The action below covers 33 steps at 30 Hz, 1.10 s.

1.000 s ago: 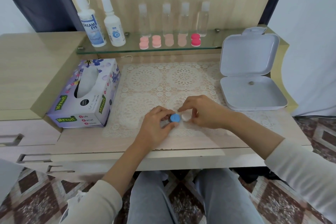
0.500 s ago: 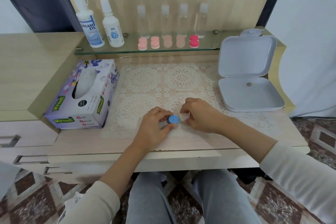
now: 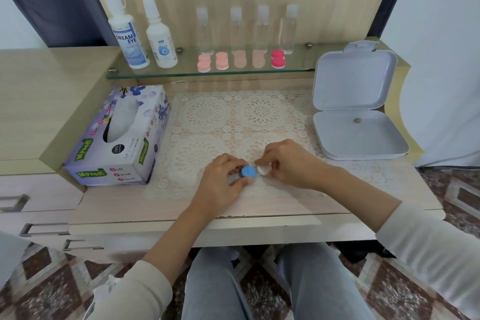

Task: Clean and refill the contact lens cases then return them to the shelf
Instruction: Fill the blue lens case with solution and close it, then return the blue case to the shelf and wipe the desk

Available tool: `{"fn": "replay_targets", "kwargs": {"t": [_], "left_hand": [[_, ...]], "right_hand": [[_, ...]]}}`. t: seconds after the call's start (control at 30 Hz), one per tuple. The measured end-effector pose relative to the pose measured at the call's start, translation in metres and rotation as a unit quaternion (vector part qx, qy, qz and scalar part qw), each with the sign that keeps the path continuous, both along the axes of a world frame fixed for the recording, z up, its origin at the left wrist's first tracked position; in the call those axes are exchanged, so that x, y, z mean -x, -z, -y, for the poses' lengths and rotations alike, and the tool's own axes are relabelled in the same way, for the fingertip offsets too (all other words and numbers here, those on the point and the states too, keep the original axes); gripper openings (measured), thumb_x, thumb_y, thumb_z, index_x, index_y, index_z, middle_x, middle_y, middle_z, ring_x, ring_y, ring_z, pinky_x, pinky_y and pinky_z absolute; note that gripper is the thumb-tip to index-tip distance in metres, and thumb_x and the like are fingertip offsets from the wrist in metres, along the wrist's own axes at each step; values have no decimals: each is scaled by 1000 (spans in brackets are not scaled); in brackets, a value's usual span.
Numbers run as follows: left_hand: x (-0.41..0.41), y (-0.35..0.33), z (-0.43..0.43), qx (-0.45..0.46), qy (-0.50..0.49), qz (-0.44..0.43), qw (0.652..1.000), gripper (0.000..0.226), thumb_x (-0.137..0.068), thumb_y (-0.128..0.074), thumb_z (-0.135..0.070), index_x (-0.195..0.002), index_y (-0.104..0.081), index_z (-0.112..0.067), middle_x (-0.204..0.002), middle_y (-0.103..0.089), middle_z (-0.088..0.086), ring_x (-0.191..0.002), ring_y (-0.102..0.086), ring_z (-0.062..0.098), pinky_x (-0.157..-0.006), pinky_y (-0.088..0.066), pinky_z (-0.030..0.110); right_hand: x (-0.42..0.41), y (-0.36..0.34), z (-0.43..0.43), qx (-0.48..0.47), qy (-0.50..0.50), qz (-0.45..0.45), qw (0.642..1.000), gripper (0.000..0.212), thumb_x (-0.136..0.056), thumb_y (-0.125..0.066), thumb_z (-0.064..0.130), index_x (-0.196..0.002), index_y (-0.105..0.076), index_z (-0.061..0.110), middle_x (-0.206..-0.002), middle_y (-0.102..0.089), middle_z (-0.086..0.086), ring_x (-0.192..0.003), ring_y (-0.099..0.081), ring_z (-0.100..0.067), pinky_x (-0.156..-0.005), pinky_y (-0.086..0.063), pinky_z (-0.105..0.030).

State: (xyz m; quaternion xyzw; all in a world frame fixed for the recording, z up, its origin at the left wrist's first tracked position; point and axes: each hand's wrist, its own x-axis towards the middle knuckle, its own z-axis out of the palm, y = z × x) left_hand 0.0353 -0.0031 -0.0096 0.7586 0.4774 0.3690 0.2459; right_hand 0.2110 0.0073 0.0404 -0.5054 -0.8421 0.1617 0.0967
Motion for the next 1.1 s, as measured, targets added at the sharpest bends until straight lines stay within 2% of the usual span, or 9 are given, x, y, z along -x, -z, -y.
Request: {"fn": "replay_targets", "kwargs": {"t": [0.13, 0.23, 0.33, 0.47, 0.67, 0.8, 0.9, 1.0, 1.1], "left_hand": [[0, -1, -1, 5, -2, 0, 1000, 28, -70, -77, -8, -96, -69, -6, -88, -57, -4, -79, -55, 5, -76, -39, 5], [1, -3, -2, 8, 4, -1, 1000, 28, -70, -77, -6, -96, -69, -6, -85, -55, -11, -77, -54, 1, -76, -39, 4], [2, -3, -2, 6, 10, -4, 1000, 27, -70, -76, -7, -97, -69, -6, -85, -53, -14, -78, -55, 2, -76, -40, 5], [2, -4, 0, 8, 12, 2, 1000, 27, -72, -75, -6, -97, -69, -6, -86, -54, -14, -81, -56, 2, -77, -41, 6], [4, -3, -3, -24, 36, -28, 999, 25, -73, -74, -7, -98, -69, -5, -88, -56, -5, -81, -51, -3, -77, -36, 3], [4, -3, -2, -8, 31, -12, 999, 28, -72, -75, -6, -100, -69, -5, -86, -52, -15, -79, -55, -6, -77, -38, 3], [5, -4, -2, 3, 38, -11, 999, 31, -73, -74, -8, -103, -67, -6, -89, -51, -18, -87, -52, -13, -77, -39, 3], [7, -5, -3, 22, 43, -17, 999, 34, -74, -74, -10, -107, -67, -8, -91, -54, -16, -88, -53, -10, -80, -39, 4], [10, -9, -8, 29, 36, -22, 999, 37, -75, -73, -8, -111, -65, -9, -95, -57, -7, -86, -55, -6, -81, -42, 8]], "right_hand": [[-1, -1, -1, -1, -2, -16, 1000, 25, -76, -63, 1, -99, -71, 7, -88, -65, -9, -71, -47, -13, -67, -39, -24], [-2, 0, 0, 4, -11, -19, 1000, 20, -75, -69, 8, -95, -71, 6, -86, -64, -8, -67, -46, -11, -64, -39, -22], [-2, 4, 3, 0, -16, -25, 1000, 20, -77, -67, 7, -97, -71, 4, -89, -63, -9, -68, -48, -14, -62, -33, -19], [-3, 9, 6, -10, -25, -44, 999, 21, -79, -64, 2, -100, -69, 3, -101, -63, -9, -63, -37, -3, -59, -28, -10], [-2, 9, 8, -3, -9, -46, 999, 23, -81, -63, 4, -103, -68, 4, -102, -60, -9, -73, -41, -12, -67, -32, -20], [-3, 8, 11, -7, -11, -49, 999, 26, -79, -61, 4, -104, -68, 8, -103, -60, -7, -80, -49, -12, -71, -37, -19], [-4, 5, 13, -19, -18, -60, 998, 29, -77, -60, -2, -103, -69, 7, -100, -63, -7, -75, -45, -9, -67, -34, -15], [-4, 4, 13, -13, -17, -52, 998, 26, -77, -63, 3, -102, -68, 6, -100, -61, -6, -71, -44, -8, -67, -36, -17], [-4, 4, 10, -4, -9, -42, 999, 23, -75, -64, 7, -98, -69, 7, -96, -60, -7, -68, -43, -8, -65, -38, -18]]}}
